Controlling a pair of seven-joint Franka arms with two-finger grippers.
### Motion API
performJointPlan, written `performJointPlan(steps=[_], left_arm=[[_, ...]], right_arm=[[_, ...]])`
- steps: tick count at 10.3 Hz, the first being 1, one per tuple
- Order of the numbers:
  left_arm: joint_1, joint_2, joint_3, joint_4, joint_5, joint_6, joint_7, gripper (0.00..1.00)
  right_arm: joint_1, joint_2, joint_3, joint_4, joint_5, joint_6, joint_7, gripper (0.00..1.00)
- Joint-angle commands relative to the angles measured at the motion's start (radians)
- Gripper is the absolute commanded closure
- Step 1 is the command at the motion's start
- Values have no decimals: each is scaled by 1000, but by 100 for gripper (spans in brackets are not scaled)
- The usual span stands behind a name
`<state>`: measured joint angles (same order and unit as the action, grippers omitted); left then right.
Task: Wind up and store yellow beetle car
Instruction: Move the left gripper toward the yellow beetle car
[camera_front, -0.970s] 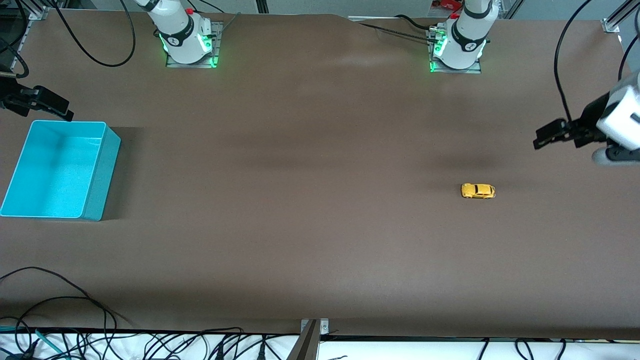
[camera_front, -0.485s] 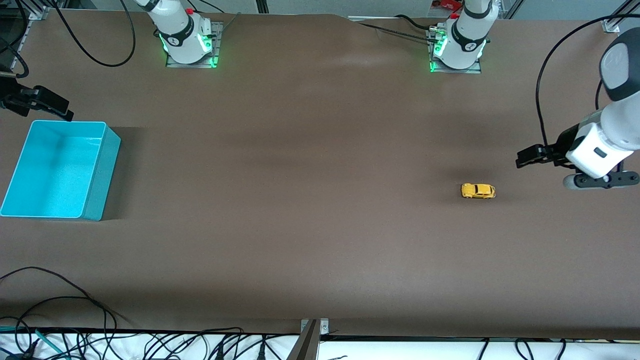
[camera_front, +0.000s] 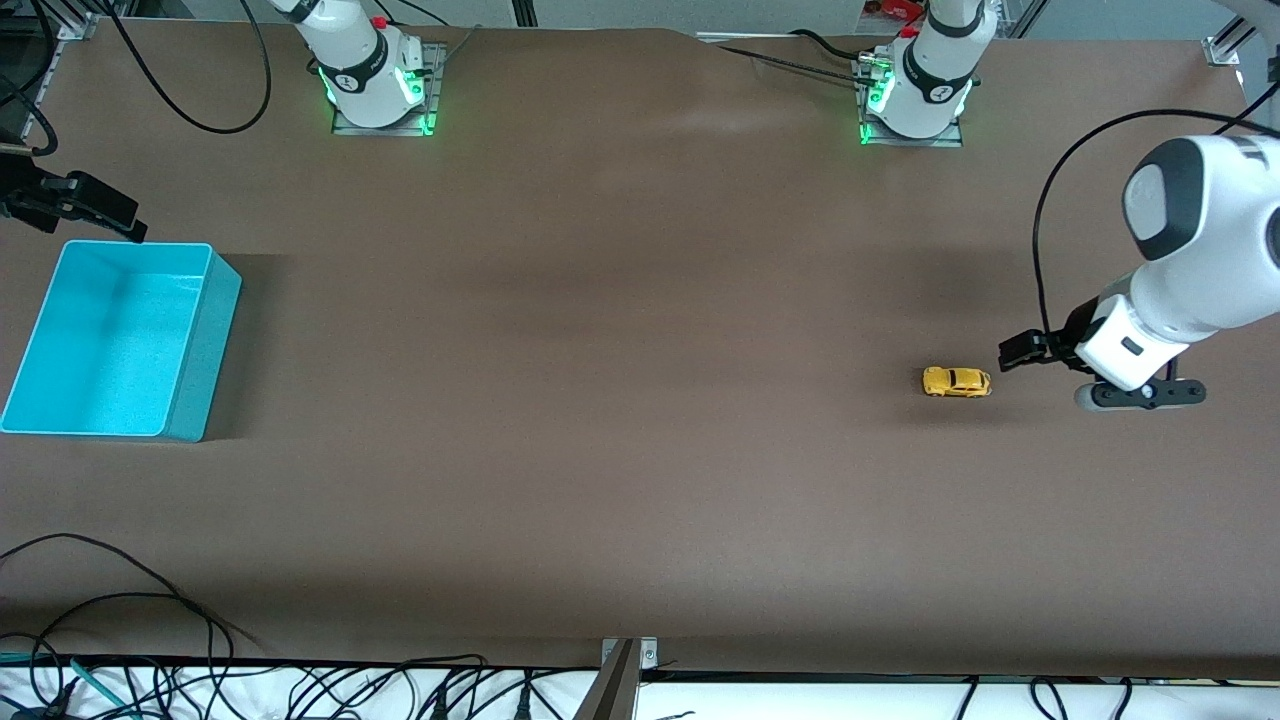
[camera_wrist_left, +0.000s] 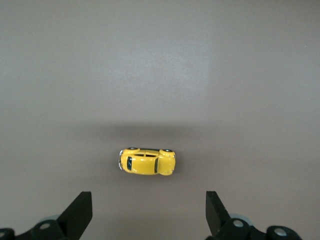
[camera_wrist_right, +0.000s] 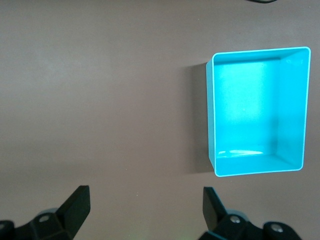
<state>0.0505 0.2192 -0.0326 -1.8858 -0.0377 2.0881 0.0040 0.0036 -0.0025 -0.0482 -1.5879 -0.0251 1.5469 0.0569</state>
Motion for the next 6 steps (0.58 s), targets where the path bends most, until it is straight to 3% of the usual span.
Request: performJointPlan(steps=[1,2,6], left_arm=[[9,0,-1,-137,-10,172,111,0],[8,2,-1,-197,-10,246,207,0],[9,52,-1,-242,-10,257,685,0]], right_arm=[[1,4,2,19,-7,-11,1,0],[1,4,2,19,-7,-11,1,0],[1,4,2,19,-7,-11,1,0]])
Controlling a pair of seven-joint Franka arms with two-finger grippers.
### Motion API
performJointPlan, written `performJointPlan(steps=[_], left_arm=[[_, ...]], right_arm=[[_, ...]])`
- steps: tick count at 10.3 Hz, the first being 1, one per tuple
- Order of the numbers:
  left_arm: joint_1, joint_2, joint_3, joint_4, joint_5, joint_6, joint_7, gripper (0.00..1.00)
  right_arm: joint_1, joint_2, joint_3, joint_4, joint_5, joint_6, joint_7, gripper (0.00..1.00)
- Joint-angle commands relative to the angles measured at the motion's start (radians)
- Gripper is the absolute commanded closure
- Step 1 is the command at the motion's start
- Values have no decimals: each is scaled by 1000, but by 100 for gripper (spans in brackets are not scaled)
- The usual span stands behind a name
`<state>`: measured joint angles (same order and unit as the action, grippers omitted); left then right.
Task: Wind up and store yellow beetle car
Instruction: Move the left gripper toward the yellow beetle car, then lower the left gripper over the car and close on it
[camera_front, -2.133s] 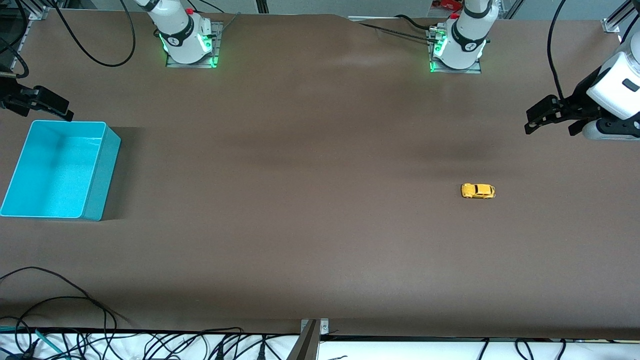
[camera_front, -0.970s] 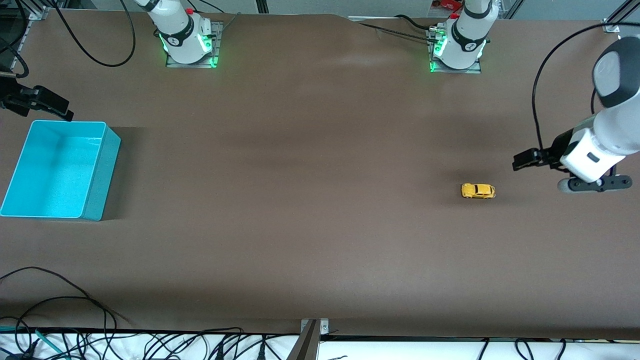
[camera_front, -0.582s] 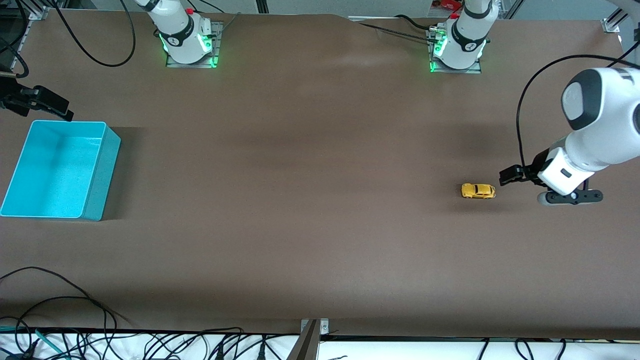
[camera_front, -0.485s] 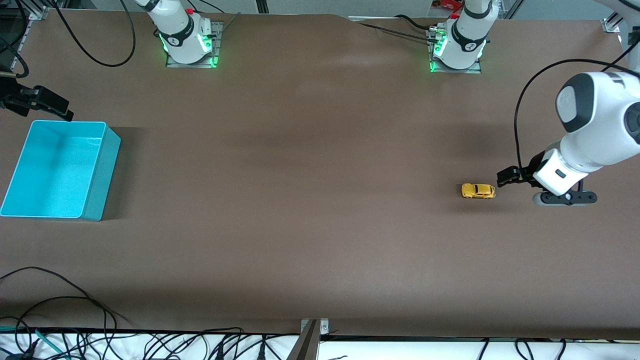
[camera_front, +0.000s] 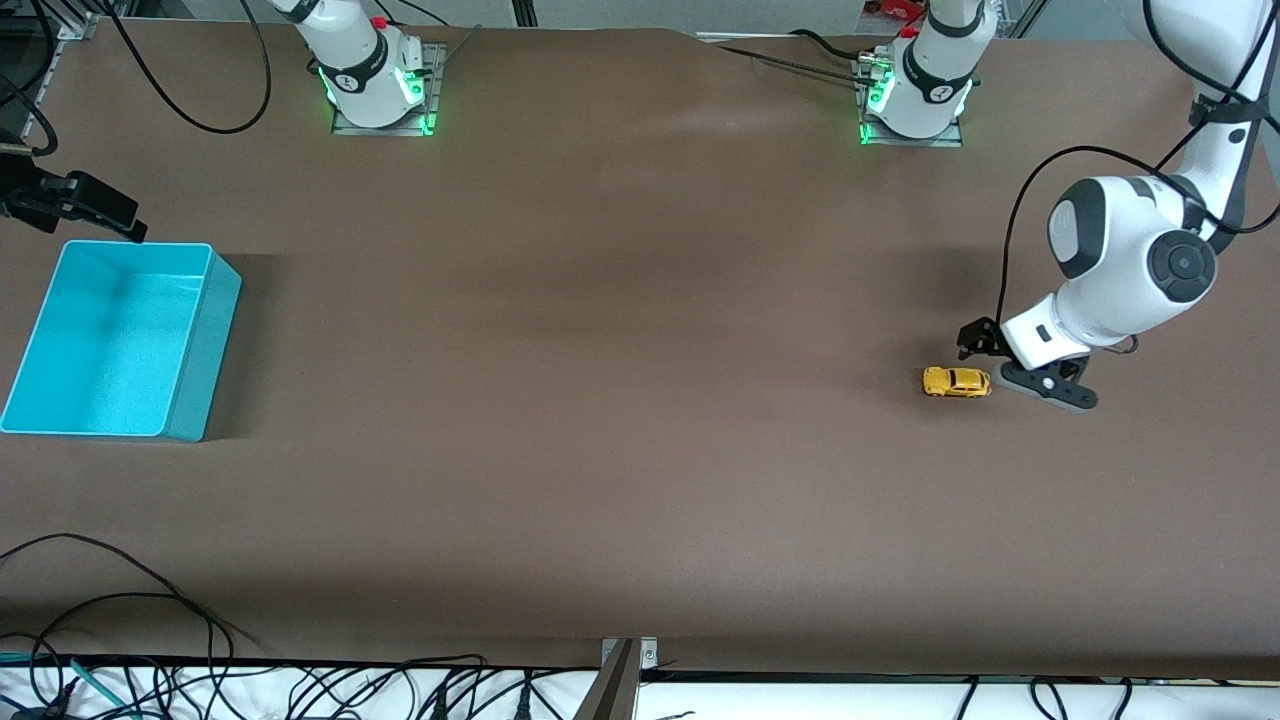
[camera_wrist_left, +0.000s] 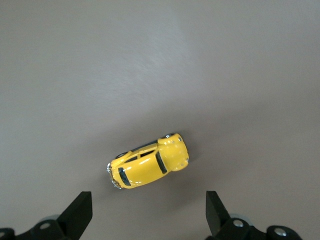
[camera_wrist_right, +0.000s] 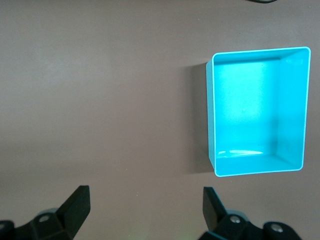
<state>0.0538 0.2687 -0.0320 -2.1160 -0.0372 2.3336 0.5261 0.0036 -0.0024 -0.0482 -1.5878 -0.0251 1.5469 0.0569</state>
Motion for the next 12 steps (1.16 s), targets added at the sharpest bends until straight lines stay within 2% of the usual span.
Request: performJointPlan(steps=[1,3,7,9,12], left_arm=[[8,18,-2,-13,-10,12,305,0],[6,46,-2,-12,-10,15,600,0],[6,86,-2,-9,-10,44,930,0],[8,128,-2,-12,-12,100,1070,0],[9,158,-2,-12,-12,113,1098,0]], right_arm=[[1,4,2,19,-7,-11,1,0],[1,4,2,19,-7,-11,1,0],[1,4,2,19,-7,-11,3,0],[1,4,2,19,-7,-10,1,0],[1,4,2,19,-7,-10,3,0]])
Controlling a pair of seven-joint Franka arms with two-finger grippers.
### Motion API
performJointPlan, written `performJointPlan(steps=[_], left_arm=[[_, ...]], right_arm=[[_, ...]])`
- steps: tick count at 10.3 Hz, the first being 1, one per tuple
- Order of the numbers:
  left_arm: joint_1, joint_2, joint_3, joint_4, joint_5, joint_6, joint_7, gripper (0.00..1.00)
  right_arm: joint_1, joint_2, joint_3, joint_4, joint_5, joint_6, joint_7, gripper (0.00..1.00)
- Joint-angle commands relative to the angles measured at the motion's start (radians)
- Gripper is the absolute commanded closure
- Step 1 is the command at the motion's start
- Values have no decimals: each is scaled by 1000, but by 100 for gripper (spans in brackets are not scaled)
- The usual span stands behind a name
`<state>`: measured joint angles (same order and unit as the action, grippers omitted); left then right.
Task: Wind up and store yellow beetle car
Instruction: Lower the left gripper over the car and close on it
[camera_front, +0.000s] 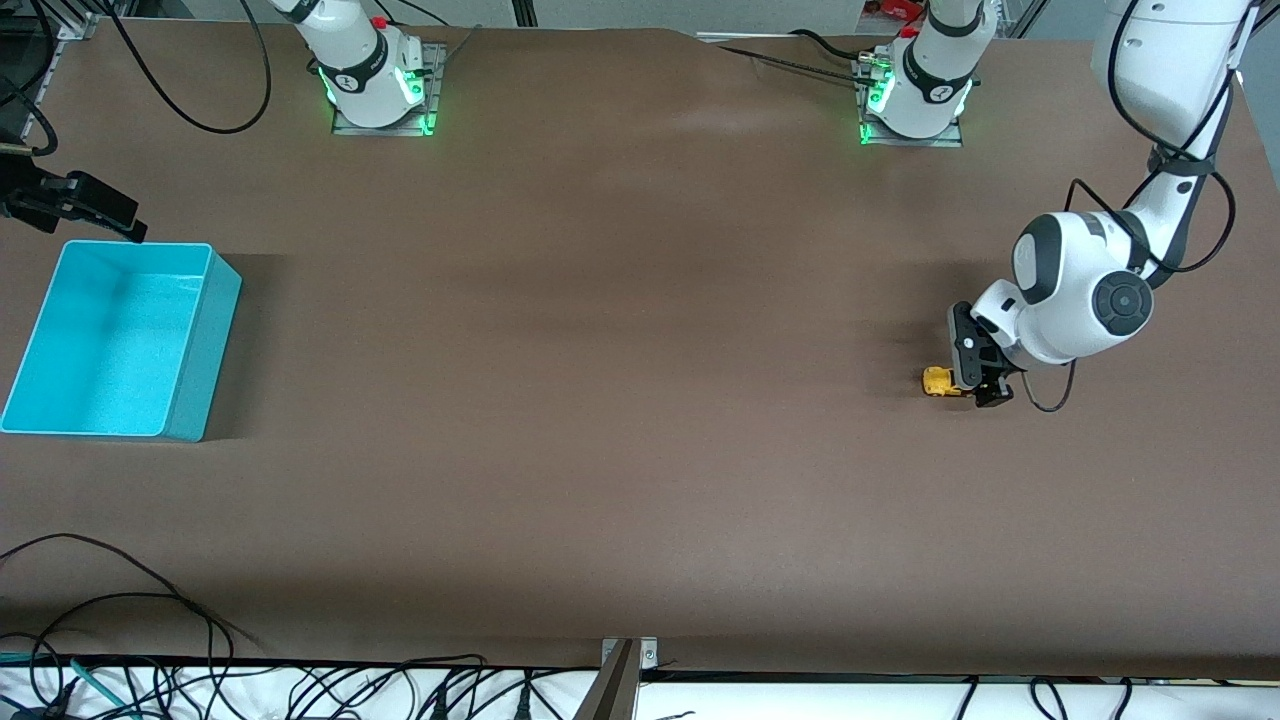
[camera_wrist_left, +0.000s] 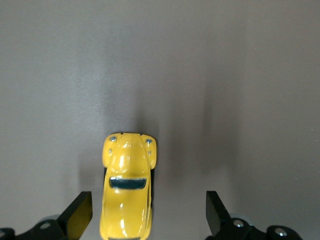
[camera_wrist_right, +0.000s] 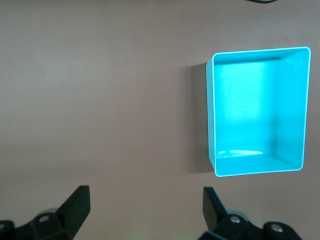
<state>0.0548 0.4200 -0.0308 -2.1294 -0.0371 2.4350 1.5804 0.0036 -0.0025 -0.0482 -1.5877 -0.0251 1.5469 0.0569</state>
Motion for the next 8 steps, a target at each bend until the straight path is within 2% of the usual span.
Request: performJointPlan(steps=[1,3,5,7,8], left_arm=[[8,11,-3,2,-14,12,44,0],[10,10,-3,3,-14,12,43,0],[19,26,-1,3,-14,12,44,15],[23,29,-1,8,-14,12,43,18],[22,28,-1,11,-14,12,43,30]], right_arm=[[1,4,2,18,-7,-10,3,0],[1,4,2,18,-7,-10,3,0],[1,4,2,18,-7,-10,1,0],[1,4,2,18,-7,-10,1,0],[1,4,2,18,-7,-10,1,0]])
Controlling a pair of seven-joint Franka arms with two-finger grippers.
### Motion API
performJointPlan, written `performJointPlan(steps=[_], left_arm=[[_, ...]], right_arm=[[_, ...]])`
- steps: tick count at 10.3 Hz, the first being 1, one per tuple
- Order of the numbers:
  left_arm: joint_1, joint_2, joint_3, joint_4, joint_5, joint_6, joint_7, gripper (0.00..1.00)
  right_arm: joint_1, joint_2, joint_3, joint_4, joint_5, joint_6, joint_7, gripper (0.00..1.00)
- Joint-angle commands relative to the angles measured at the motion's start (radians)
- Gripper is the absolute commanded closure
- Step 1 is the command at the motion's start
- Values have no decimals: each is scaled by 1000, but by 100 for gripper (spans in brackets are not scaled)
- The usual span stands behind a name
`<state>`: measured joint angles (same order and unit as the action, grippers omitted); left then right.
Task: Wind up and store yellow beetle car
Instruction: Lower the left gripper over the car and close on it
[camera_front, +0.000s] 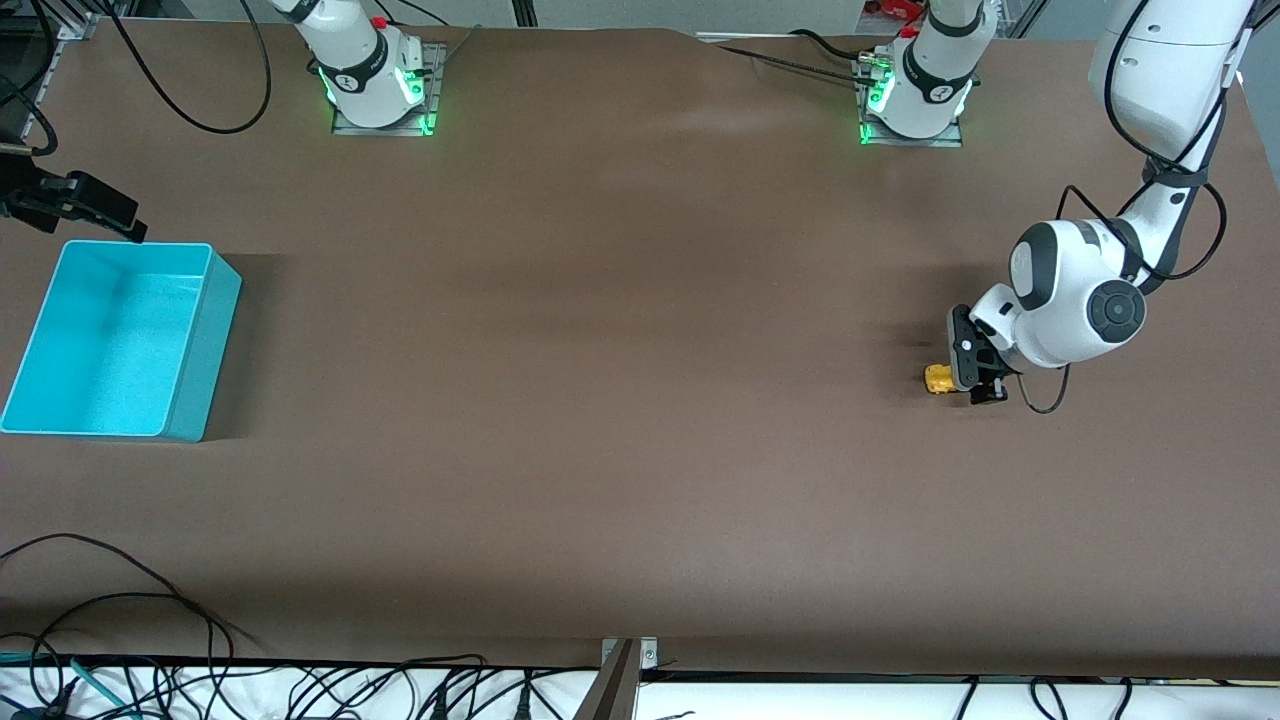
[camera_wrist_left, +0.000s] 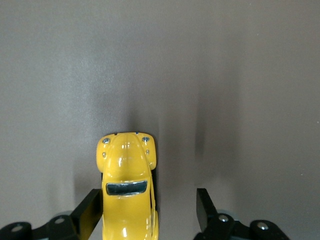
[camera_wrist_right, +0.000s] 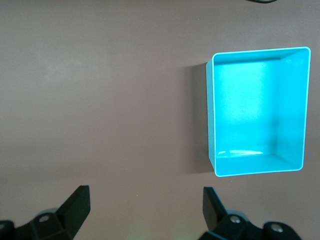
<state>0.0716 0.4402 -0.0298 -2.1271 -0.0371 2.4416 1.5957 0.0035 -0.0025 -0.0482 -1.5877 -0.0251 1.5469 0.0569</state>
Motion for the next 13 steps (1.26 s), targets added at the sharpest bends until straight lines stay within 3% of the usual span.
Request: performJointPlan(steps=[1,2,3,4,6,13], left_arm=[[5,5,-2,12,-10,5,29,51],[5,2,-2,13,-10,5,29,75],[5,8,-2,13,-9,5,32,92],[5,9,-4,15,-9,5,62,100],[0,11,-4,16,-14,5,142,100],[3,69,-4,16,-9,5,161,100]], right_arm=[[1,4,2,18,-7,-10,1,0],[1,4,2,18,-9,-10,1,0],[1,4,2,18,-9,-10,1,0],[1,4,2,18,-9,-10,1,0],[1,4,2,18,-9,-10,0,0],[1,4,2,18,-9,-10,-2,0]])
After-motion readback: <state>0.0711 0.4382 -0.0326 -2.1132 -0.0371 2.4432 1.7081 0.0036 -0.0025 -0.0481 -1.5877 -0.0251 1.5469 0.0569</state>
